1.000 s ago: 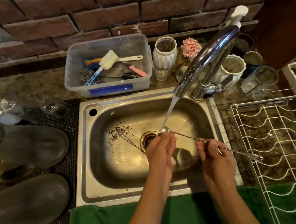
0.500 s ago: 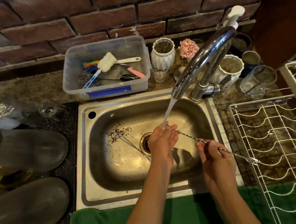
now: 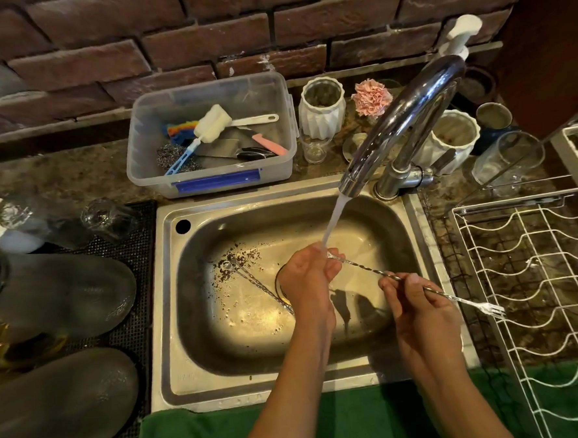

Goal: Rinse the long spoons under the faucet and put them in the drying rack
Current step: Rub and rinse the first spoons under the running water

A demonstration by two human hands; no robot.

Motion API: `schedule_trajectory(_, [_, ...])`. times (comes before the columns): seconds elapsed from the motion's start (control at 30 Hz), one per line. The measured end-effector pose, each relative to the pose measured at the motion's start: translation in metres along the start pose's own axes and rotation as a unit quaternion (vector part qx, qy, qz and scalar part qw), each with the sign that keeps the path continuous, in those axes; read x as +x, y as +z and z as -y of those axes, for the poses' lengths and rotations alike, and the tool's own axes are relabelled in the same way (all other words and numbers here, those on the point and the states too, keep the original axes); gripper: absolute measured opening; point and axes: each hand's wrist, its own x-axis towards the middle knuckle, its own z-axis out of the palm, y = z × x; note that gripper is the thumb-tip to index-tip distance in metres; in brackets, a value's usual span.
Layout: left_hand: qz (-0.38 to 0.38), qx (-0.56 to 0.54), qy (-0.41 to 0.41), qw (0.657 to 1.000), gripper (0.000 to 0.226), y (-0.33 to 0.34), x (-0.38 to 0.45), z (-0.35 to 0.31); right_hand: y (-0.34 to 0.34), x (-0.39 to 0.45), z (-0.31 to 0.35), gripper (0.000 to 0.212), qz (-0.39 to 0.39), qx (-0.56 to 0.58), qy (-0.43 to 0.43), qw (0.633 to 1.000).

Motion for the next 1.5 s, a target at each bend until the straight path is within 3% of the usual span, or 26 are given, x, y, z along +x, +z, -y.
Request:
schedule_trajectory(0.13, [-0.049,0.025,0.016,0.998,0.026,0.0,0.001,0.0,0.002,-0.004,-0.002,0.027,0.006,-0.007,-0.008,1.0])
schedule_trajectory(0.27, [0.029,0.055,-0.001,0.998,0.01,-0.005,0.001,-0.003,0.002,-0.004,0.001,0.021,-0.007,0.002,-0.011,1.0])
schedule_trajectory(0.33, [0.033,0.064,-0.006,0.997,0.01,-0.004,0.0,-0.001,0.002,-0.004,0.002,0.021,-0.006,0.0,-0.013,1.0])
schedule_trajectory(0.53, [-0.004,0.113,-0.023,0.993,0.033,-0.003,0.003,-0.002,-0.001,-0.004,0.001,0.022,-0.007,-0.006,-0.031,0.999])
schedule_trajectory(0.73, [0.067,0.061,-0.037,0.995,0.009,-0.003,-0.002,-0.005,0.0,0.0,0.003,0.025,0.001,-0.014,-0.037,0.999])
schedule_trajectory(0.93, [0.045,0.11,-0.011,0.993,0.013,-0.015,0.004,-0.013,0.026,0.003,0.0,0.021,0.036,-0.014,0.005,0.999])
schedule_trajectory(1.03, [0.042,0.113,-0.02,0.992,0.01,-0.023,-0.002,-0.014,0.051,0.004,-0.016,0.017,0.054,-0.08,0.033,0.995])
schedule_trajectory(1.1, [0.03,0.091,-0.025,0.995,0.01,-0.027,-0.006,-0.015,0.068,0.002,-0.033,0.015,0.078,-0.13,0.039,0.988])
schedule_trajectory(1.2, [-0.009,0.052,-0.027,0.998,0.01,-0.04,-0.002,-0.026,0.084,0.002,-0.044,0.012,0.103,-0.109,0.07,0.986])
schedule_trajectory(1.3, [-0.062,0.006,-0.03,0.998,0.006,-0.057,0.006,-0.039,0.094,0.01,-0.036,0.014,0.075,-0.07,0.057,0.993])
schedule_trajectory(1.4, [-0.058,0.017,-0.032,0.998,0.006,-0.054,0.006,-0.04,0.104,0.01,-0.039,0.014,0.036,-0.063,0.051,0.996])
schedule_trajectory(1.5, [-0.053,0.034,-0.035,0.997,0.011,-0.048,0.003,-0.035,0.109,0.001,-0.052,0.006,0.066,-0.117,0.081,0.988])
